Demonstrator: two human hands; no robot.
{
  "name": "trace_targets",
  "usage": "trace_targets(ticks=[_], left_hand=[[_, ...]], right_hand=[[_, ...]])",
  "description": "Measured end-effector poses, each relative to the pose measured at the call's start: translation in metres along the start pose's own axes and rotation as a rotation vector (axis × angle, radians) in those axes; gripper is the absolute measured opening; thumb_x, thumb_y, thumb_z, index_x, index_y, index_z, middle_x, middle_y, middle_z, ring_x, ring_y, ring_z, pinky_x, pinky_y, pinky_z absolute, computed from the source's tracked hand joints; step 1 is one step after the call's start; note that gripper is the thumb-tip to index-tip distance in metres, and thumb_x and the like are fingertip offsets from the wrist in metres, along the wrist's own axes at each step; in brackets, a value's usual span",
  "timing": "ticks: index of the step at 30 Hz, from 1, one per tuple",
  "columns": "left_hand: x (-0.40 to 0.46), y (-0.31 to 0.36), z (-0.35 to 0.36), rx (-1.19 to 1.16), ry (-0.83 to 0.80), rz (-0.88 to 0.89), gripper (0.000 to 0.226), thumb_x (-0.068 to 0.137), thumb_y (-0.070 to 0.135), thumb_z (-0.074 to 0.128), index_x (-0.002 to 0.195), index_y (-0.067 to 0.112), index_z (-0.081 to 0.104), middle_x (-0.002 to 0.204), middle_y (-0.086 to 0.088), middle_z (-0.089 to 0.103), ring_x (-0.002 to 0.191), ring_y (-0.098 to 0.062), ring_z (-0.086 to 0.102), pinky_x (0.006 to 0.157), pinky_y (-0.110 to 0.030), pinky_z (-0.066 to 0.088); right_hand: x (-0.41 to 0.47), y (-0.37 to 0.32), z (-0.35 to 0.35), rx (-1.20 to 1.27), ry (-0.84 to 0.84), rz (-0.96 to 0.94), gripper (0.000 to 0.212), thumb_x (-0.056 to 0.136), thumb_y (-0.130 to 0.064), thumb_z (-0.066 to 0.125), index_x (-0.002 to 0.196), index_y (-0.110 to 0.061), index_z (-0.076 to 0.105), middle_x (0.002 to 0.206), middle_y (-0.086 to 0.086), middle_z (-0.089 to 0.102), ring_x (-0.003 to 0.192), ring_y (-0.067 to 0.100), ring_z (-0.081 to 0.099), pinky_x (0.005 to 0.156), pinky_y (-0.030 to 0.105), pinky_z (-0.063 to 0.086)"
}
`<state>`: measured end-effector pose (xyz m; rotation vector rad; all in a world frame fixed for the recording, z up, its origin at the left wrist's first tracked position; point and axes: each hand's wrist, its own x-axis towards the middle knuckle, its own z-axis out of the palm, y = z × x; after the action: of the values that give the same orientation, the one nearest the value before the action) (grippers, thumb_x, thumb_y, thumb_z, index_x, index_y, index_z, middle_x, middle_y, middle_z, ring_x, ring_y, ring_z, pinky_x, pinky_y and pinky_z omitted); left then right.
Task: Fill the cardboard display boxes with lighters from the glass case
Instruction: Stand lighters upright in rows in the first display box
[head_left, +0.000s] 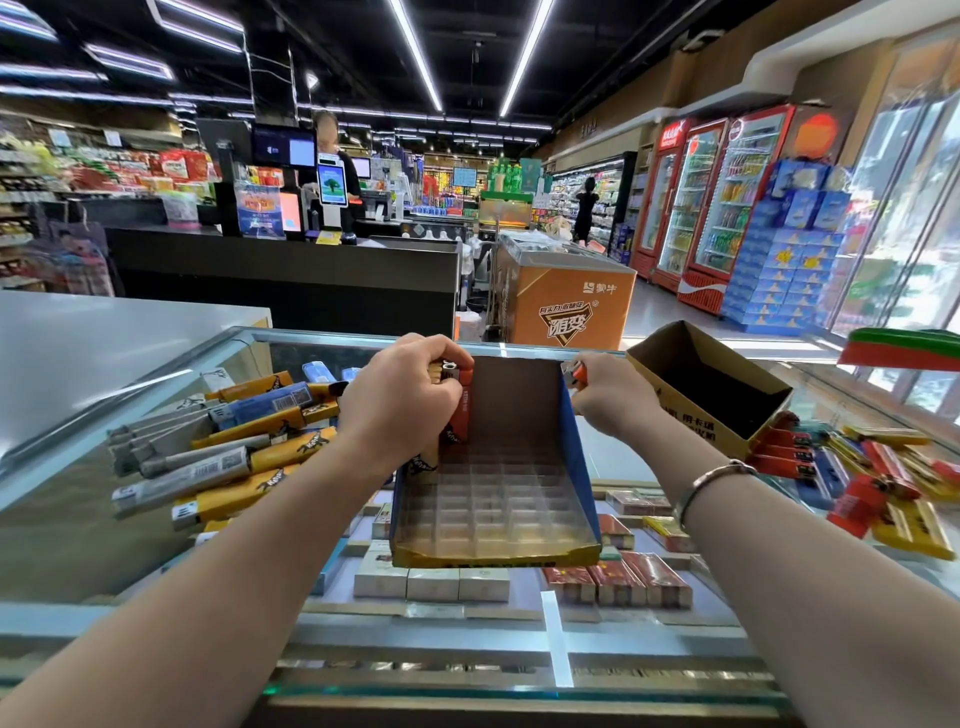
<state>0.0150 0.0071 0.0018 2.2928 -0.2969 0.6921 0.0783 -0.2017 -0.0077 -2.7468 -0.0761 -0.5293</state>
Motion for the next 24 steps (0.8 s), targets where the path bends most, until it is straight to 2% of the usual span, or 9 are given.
trace_targets(ticks=[2,3,4,6,10,14,19,22,24], left_hand=[[0.000,0.000,0.000,0.002,0.001,0.000,0.023,0.085,0.015,0.054,0.096,0.033,0.061,0.102,0.007,0.057,0.094,-0.014,0.052,0.074,-0.036,0.053],[0.000,0.000,0.000,0.003,0.002,0.000,0.023,0.085,0.015,0.054,0.097,0.032,0.061,0.102,0.007,0.057,0.095,-0.014,0.052,0.074,-0.037,0.053],[0.000,0.000,0.000,0.003,0.003,0.002,0.023,0.085,0.015,0.054,0.097,0.032,0.061,0.103,0.007,0.057,0.095,-0.014,0.052,0.073,-0.037,0.053],[0.000,0.000,0.000,0.002,0.008,0.004,0.023,0.084,0.014,0.054,0.095,0.033,0.061,0.103,0.007,0.057,0.095,-0.014,0.052,0.073,-0.036,0.053],[0.000,0.000,0.000,-0.002,0.007,0.002,0.024,0.084,0.013,0.054,0.094,0.034,0.061,0.102,0.007,0.058,0.093,-0.014,0.052,0.074,-0.039,0.053],[-0.001,-0.001,0.000,-0.003,0.007,0.000,0.025,0.083,0.013,0.054,0.094,0.035,0.061,0.100,0.007,0.058,0.091,-0.014,0.053,0.075,-0.043,0.053],[-0.002,0.002,0.002,-0.008,-0.011,0.034,0.024,0.085,0.013,0.055,0.100,0.030,0.062,0.107,0.003,0.059,0.097,-0.015,0.052,0.078,-0.039,0.052],[-0.004,0.006,0.005,0.011,-0.006,0.057,0.025,0.085,0.013,0.054,0.104,0.028,0.062,0.111,0.004,0.059,0.098,-0.014,0.052,0.079,-0.039,0.052],[-0.004,0.007,0.007,0.030,-0.006,0.071,0.025,0.086,0.014,0.054,0.105,0.027,0.062,0.112,0.003,0.059,0.098,-0.015,0.053,0.077,-0.039,0.053]], right_hand=[[0.005,-0.002,0.005,0.049,-0.117,-0.053,0.018,0.086,-0.003,0.051,0.077,-0.019,0.049,0.077,0.006,0.054,0.077,0.024,0.054,0.059,0.033,0.045],[0.008,-0.003,0.007,0.073,-0.172,-0.073,0.012,0.086,-0.005,0.053,0.084,-0.016,0.055,0.083,0.008,0.058,0.083,0.026,0.056,0.067,0.039,0.050],[0.009,-0.004,0.009,0.096,-0.209,-0.082,0.009,0.086,-0.006,0.055,0.091,-0.013,0.058,0.090,0.010,0.061,0.087,0.027,0.057,0.075,0.044,0.052],[0.010,-0.003,0.011,0.121,-0.220,-0.082,0.012,0.086,-0.006,0.058,0.096,-0.012,0.059,0.094,0.011,0.062,0.089,0.028,0.058,0.079,0.047,0.053],[0.009,0.000,0.011,0.121,-0.186,-0.088,0.017,0.086,-0.004,0.060,0.099,-0.012,0.055,0.096,0.009,0.060,0.088,0.023,0.056,0.077,0.040,0.053],[0.003,0.001,0.004,0.001,-0.234,-0.064,0.031,0.084,0.003,0.056,0.107,-0.015,0.047,0.103,0.007,0.053,0.089,0.020,0.049,0.072,0.030,0.041],[-0.006,0.004,-0.020,-0.036,-0.348,0.031,0.013,0.081,-0.004,0.059,0.092,-0.011,0.056,0.082,0.009,0.056,0.073,0.019,0.057,0.063,0.029,0.052],[-0.012,0.015,-0.031,0.187,-0.346,0.085,0.016,0.077,-0.005,0.062,0.088,-0.014,0.057,0.083,0.009,0.056,0.075,0.020,0.056,0.056,0.027,0.051],[-0.014,0.026,-0.044,0.489,-0.297,0.142,0.033,0.074,0.000,0.064,0.100,-0.019,0.057,0.093,0.009,0.055,0.083,0.023,0.057,0.056,0.027,0.051]])
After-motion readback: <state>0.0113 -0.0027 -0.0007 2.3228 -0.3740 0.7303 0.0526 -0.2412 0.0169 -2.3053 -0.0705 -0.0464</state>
